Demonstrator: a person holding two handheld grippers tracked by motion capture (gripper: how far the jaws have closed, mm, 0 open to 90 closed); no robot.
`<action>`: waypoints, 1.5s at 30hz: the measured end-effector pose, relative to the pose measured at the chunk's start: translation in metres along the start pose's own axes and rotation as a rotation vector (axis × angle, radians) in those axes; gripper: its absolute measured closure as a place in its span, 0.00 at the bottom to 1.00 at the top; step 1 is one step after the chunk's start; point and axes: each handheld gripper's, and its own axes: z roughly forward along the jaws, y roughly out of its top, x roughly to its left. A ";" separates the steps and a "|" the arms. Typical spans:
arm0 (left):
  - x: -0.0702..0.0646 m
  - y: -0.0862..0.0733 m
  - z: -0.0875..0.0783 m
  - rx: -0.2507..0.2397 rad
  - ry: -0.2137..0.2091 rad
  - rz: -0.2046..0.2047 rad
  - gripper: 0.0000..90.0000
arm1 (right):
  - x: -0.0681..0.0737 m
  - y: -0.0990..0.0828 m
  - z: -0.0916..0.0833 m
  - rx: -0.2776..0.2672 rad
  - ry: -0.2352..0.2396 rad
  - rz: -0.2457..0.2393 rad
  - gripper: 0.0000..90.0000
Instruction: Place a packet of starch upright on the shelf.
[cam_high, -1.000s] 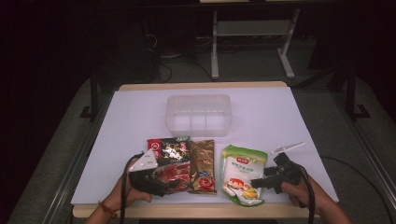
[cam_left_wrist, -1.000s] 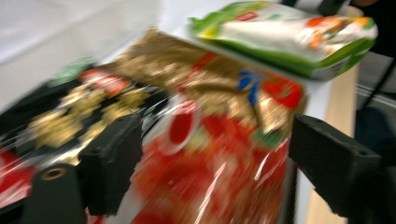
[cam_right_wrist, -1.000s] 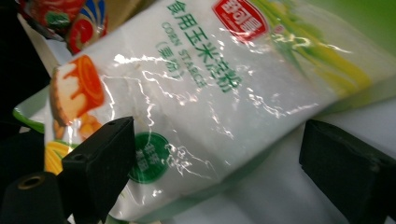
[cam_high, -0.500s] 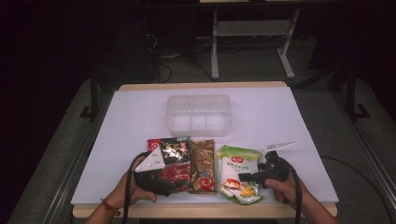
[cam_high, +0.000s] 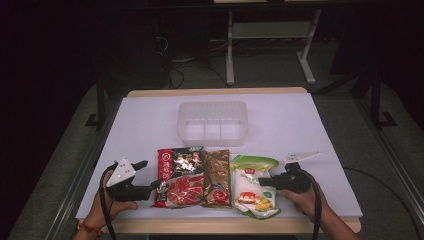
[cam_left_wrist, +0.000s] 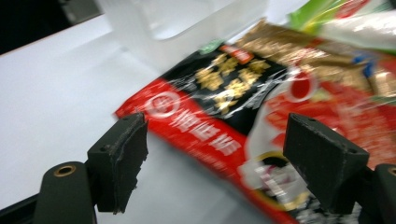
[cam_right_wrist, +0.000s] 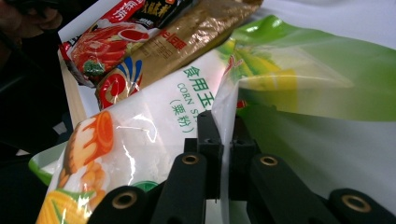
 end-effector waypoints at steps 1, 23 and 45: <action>0.001 -0.003 0.000 0.003 0.016 0.002 0.24 | 0.003 0.001 -0.001 -0.003 -0.007 -0.014 0.98; 0.009 -0.017 -0.005 -0.038 0.029 -0.055 0.23 | 0.049 0.025 -0.047 -0.143 -0.068 -0.244 0.99; 0.006 -0.014 -0.003 -0.052 -0.002 -0.073 0.23 | 0.058 0.047 -0.052 -0.168 -0.233 -0.306 0.99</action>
